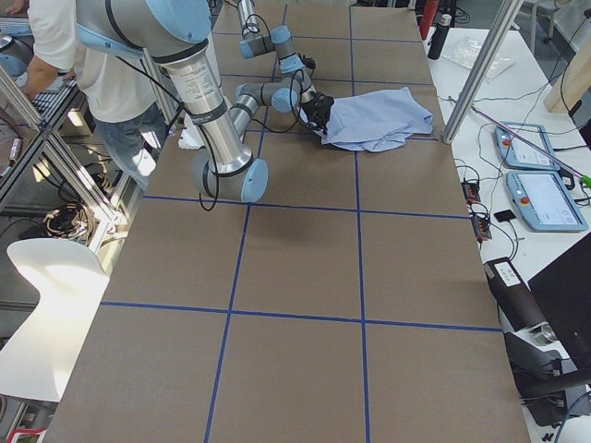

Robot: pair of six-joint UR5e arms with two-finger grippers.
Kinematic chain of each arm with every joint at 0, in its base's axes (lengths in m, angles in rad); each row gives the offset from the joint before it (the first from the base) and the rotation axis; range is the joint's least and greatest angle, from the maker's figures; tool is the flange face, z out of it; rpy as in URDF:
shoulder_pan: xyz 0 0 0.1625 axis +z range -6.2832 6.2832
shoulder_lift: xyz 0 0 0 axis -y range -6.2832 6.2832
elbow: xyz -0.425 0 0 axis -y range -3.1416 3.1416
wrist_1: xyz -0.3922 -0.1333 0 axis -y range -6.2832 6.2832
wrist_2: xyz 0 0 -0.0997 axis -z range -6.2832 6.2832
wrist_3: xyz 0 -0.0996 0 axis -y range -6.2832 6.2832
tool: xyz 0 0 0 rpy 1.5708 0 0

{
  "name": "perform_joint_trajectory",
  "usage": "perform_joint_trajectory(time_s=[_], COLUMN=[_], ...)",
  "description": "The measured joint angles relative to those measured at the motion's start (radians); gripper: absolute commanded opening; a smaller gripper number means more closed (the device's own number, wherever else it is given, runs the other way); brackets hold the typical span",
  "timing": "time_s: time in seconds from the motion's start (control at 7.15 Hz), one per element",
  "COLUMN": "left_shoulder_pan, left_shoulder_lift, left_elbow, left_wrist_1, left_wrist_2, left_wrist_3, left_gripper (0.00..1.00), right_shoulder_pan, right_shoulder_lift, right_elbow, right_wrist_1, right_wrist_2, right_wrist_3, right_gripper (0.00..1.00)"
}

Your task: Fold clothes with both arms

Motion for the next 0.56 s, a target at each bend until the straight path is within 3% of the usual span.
perform_joint_trajectory(time_s=[0.28, 0.56], left_shoulder_pan=[0.0, -0.002], left_shoulder_lift=[-0.032, -0.037], left_elbow=[0.023, 0.022], left_wrist_1=[0.0, 0.0], left_wrist_2=[-0.001, -0.001], left_wrist_3=[-0.001, 0.001], left_gripper=[0.0, 0.0], right_shoulder_pan=[0.0, 0.0], right_shoulder_lift=[-0.001, -0.004], right_elbow=[0.0, 0.0], right_wrist_1=[0.0, 0.0], right_wrist_2=[0.0, 0.0], right_wrist_3=[0.0, 0.0], right_gripper=[0.0, 0.0])
